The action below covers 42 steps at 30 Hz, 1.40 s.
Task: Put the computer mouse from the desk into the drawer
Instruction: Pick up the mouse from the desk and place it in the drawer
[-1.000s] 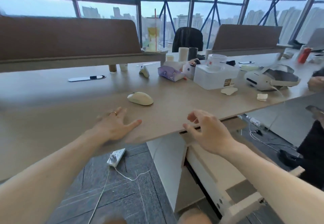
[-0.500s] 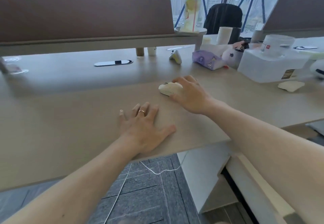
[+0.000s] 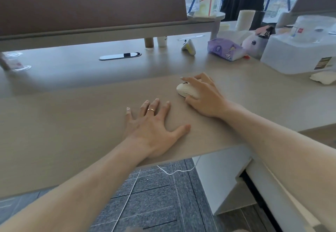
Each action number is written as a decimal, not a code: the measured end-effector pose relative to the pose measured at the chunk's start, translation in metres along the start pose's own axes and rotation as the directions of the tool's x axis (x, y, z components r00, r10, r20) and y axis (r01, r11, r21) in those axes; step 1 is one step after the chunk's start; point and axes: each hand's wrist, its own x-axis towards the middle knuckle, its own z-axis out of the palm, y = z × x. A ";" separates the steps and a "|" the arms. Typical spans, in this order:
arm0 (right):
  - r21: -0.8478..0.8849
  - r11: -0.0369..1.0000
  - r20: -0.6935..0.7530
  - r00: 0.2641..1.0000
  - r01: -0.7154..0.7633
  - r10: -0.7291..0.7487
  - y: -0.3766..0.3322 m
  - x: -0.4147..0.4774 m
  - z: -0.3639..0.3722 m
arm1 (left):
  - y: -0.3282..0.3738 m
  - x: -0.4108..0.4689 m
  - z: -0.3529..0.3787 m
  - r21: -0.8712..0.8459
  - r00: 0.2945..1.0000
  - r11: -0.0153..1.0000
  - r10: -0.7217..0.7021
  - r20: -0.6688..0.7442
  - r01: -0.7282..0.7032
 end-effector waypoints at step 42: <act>-0.096 0.868 0.064 0.867 -0.487 0.494 0.171 -0.324 -0.143 | 0.225 -0.052 0.107 -0.039 0.797 0.797 0.603 0.037 -0.602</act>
